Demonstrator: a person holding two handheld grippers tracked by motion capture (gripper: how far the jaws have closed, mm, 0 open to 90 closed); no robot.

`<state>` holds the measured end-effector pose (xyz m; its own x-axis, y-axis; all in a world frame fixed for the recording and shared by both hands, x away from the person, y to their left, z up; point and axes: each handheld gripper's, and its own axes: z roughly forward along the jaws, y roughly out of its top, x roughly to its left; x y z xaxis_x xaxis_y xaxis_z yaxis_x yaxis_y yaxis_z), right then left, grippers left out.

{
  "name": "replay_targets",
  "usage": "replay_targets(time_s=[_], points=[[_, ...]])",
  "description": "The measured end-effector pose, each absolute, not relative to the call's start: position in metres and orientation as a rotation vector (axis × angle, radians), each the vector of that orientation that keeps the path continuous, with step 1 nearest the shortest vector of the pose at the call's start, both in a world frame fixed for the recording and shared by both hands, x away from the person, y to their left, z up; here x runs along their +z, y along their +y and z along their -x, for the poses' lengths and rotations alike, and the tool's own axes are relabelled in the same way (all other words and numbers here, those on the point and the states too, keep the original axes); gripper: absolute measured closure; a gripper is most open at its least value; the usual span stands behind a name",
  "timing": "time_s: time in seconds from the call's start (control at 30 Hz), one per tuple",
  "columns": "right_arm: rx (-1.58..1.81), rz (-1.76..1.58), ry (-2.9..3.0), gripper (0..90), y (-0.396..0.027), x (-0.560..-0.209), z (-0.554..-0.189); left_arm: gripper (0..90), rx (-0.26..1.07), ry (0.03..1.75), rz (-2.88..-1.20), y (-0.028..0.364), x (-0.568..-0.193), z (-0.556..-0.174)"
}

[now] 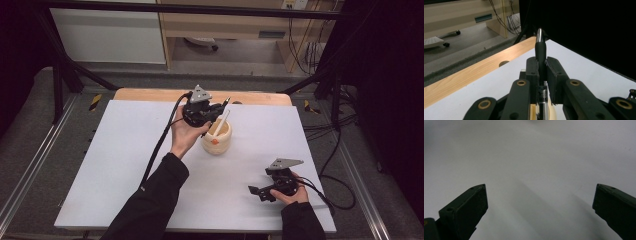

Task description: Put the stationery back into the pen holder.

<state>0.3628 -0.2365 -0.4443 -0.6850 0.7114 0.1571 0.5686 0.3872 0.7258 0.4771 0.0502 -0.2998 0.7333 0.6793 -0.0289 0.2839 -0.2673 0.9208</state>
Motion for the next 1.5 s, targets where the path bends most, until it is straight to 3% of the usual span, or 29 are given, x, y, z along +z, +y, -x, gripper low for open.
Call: replay_targets(time_s=[0.8,1.5], points=[[1.18,-1.151,2.471,0.7,-0.236,-0.445,-0.362,79.6,0.486,0.781,-1.847,0.03,-0.327,-0.518],[1.183,-1.149,2.472,0.7,-0.236,-0.445,-0.362,79.6,0.485,0.745,-1.863,0.019,-0.356,-0.522]])
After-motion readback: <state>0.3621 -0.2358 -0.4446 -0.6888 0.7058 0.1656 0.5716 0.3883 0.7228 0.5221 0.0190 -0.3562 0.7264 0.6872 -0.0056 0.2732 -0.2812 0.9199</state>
